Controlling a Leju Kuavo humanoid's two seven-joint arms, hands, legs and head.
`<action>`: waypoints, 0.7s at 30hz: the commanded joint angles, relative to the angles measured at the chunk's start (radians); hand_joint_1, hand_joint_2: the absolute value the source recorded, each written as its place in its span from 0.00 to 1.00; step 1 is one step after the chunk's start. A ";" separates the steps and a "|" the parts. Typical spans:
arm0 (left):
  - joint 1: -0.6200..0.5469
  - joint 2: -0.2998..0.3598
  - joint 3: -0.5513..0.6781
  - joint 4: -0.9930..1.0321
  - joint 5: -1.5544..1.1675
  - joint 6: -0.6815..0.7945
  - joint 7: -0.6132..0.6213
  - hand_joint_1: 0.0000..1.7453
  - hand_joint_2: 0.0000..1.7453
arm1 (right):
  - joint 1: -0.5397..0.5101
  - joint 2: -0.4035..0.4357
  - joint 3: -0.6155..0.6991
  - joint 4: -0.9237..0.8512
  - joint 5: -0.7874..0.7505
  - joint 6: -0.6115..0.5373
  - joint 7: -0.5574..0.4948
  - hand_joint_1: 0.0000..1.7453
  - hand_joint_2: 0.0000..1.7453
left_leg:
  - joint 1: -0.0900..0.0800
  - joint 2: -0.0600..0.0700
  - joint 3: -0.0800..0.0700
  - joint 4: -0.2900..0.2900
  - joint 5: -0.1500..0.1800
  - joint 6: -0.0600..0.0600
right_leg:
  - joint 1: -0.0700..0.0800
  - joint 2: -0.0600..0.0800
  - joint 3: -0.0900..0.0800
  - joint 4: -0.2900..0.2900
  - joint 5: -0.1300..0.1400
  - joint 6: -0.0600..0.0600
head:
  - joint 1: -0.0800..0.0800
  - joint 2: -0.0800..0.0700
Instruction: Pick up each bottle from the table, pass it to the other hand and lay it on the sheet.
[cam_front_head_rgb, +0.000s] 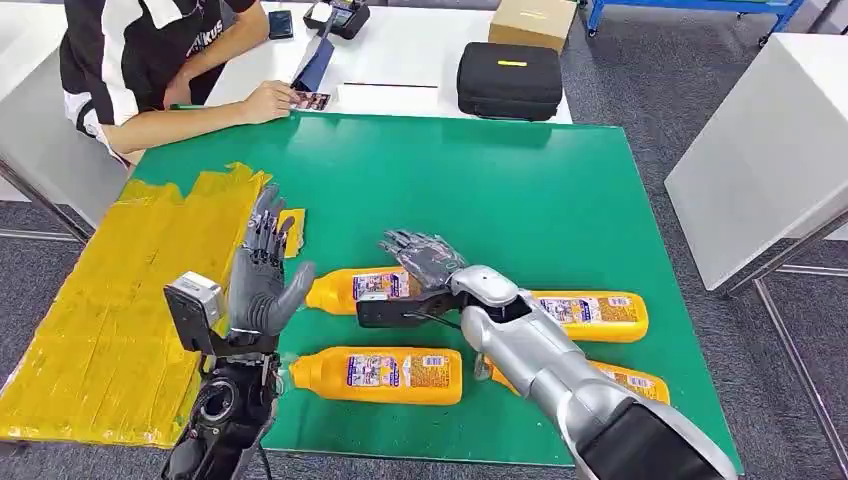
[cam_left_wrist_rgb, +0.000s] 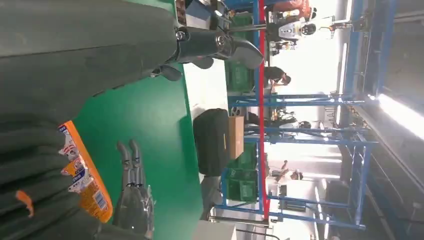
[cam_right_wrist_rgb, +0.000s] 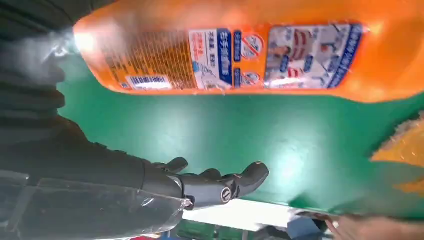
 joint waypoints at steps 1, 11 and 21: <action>-0.043 -0.004 0.028 0.083 0.010 -0.014 0.016 0.00 1.00 | -0.046 -0.004 0.055 0.116 -0.004 0.006 0.031 0.00 1.00 | 0.000 -0.002 0.005 0.000 -0.002 0.001 | 0.000 -0.001 0.005 0.000 -0.002 -0.005 | 0.000 0.000; -0.044 0.009 0.023 0.101 0.013 -0.021 0.015 0.00 1.00 | -0.034 0.002 0.042 0.147 -0.019 0.011 0.051 0.00 1.00 | 0.000 -0.002 0.007 0.000 -0.003 0.001 | 0.001 -0.001 0.006 0.000 -0.003 -0.006 | 0.000 0.000; -0.046 0.012 0.018 0.109 0.018 -0.020 0.010 0.00 1.00 | -0.031 0.007 0.039 0.155 -0.021 0.013 0.062 0.00 1.00 | 0.000 -0.001 0.004 0.000 -0.002 0.000 | 0.000 0.000 0.004 0.000 -0.002 -0.004 | 0.000 0.000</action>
